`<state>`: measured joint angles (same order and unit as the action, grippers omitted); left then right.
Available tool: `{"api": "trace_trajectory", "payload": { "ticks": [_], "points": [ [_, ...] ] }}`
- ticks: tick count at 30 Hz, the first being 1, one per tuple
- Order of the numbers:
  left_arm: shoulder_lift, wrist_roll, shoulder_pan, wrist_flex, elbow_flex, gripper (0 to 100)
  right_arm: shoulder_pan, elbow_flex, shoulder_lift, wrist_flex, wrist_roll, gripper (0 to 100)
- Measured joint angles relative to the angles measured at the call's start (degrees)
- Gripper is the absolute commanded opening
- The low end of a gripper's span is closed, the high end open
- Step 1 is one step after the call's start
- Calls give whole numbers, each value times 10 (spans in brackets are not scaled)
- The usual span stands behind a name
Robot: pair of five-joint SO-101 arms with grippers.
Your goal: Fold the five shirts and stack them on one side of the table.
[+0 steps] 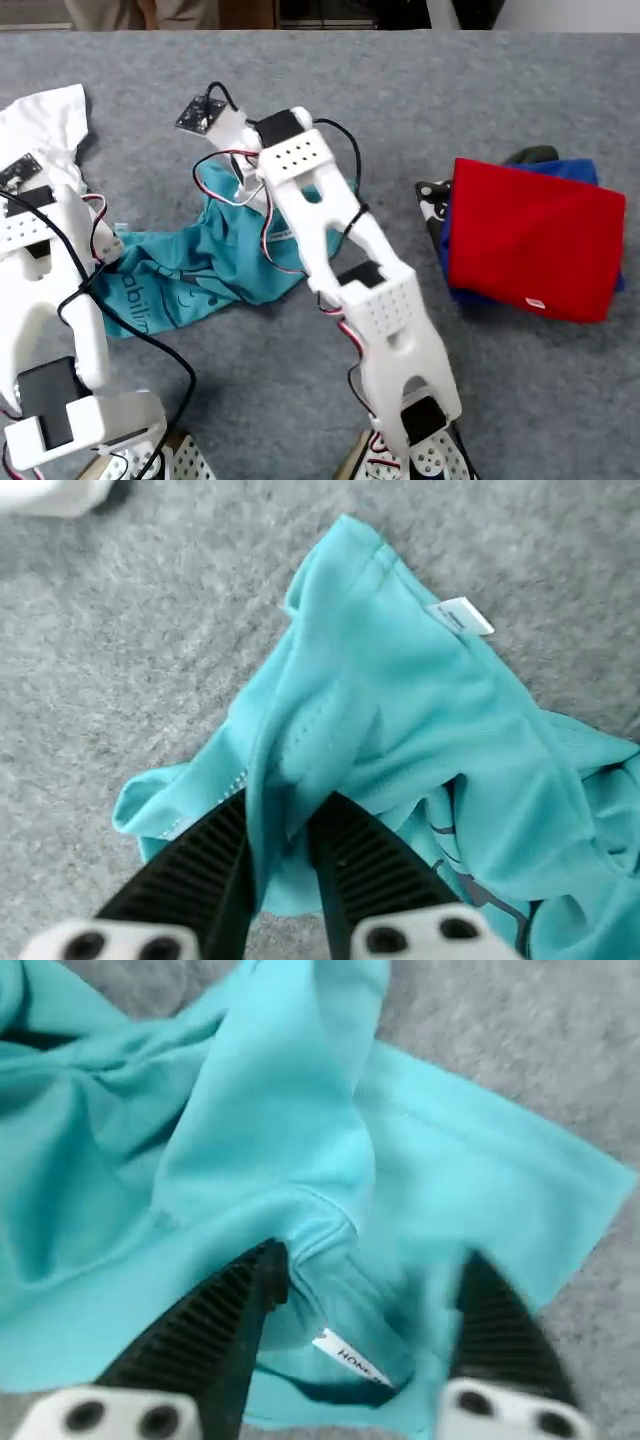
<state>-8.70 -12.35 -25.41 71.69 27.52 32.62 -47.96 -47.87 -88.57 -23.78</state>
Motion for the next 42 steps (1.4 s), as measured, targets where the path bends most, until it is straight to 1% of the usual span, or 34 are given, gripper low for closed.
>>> {"api": "trace_trajectory", "payload": {
  "ticks": [3,5,9,13,19,25,27,29,31,33,36,42],
  "points": [
    [0,0,0,-7,0,19,-8,-92,-39,-67,0,36],
    [0,1,0,-18,3,19,-21,-156,-59,-108,0,5],
    [0,1,0,-42,4,19,-56,-173,-61,-127,-5,4],
    [0,2,0,-61,5,19,-90,-69,-24,-127,-7,4],
    [0,1,0,-62,5,19,-122,147,115,-127,-42,4],
    [0,1,0,-62,14,19,-154,315,229,-117,-84,6],
    [0,1,0,-62,25,19,-153,370,255,-102,-101,35],
    [0,1,0,-62,36,19,-152,415,284,-88,-110,102],
    [0,1,0,-62,45,19,-153,425,313,-81,-111,168],
    [0,1,0,-76,55,19,-153,425,345,-77,-111,209],
    [0,1,0,-121,80,19,-153,406,370,-80,-111,213],
    [0,1,0,-234,146,19,-153,287,345,-68,-104,213]
  ]
}}
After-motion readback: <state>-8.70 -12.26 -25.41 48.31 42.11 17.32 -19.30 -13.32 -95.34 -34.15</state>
